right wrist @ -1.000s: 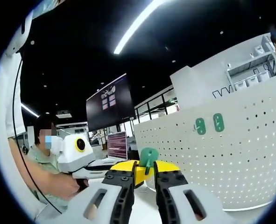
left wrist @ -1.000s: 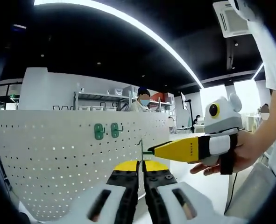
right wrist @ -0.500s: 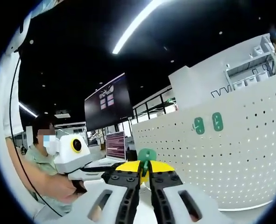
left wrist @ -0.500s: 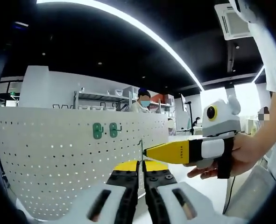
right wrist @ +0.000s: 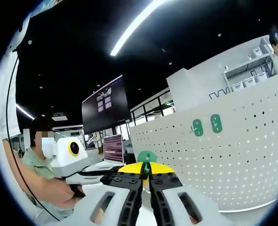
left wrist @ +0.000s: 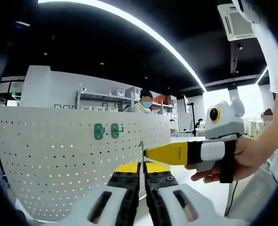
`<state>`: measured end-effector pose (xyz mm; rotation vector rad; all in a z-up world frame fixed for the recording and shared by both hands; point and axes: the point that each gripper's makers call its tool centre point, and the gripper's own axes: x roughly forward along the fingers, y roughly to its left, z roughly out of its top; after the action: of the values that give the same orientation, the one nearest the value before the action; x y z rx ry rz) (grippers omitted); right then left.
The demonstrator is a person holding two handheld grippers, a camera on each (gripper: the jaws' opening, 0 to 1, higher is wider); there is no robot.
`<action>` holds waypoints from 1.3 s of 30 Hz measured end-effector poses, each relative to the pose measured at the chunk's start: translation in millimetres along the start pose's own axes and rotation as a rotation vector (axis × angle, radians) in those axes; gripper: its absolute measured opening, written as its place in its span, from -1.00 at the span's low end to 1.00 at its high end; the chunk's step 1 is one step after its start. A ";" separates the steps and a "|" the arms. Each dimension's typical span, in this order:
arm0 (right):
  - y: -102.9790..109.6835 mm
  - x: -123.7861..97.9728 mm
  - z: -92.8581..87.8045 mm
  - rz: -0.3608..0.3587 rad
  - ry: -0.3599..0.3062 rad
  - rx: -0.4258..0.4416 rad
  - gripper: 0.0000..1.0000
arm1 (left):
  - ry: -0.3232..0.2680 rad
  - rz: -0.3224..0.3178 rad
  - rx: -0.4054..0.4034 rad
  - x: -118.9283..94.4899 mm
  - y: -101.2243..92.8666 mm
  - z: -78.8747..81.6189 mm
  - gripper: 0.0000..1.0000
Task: Insert the hook assembly into the mounting plate slot until the hook locks in place.
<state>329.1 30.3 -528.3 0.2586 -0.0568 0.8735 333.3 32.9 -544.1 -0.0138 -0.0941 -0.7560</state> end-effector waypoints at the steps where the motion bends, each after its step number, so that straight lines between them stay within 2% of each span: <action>1: 0.2 0.0 -0.3 -0.006 0.002 -0.010 -0.97 | 0.003 0.001 0.001 0.2 0.2 -0.5 -0.96; 18: -0.2 -1.9 -0.4 -0.011 0.010 0.006 -0.99 | 0.008 -0.004 0.003 0.1 -1.2 -0.9 -0.94; 26: -1.5 -0.6 -4.8 -0.005 0.027 0.008 -1.00 | 0.030 -0.021 -0.003 -1.4 0.8 -7.2 -0.87; 32: -5.4 -2.3 -6.7 -0.014 0.032 0.027 -1.00 | 0.075 -0.011 -0.019 -3.7 6.6 -17.6 -0.67; 39: -0.5 -2.0 -9.3 0.001 0.043 0.033 -1.00 | 0.145 -0.019 -0.054 -2.0 2.8 -35.0 -0.07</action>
<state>327.7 30.8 -537.7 0.2702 -0.0027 0.8809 336.6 34.6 -579.0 -0.0095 0.0642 -0.7757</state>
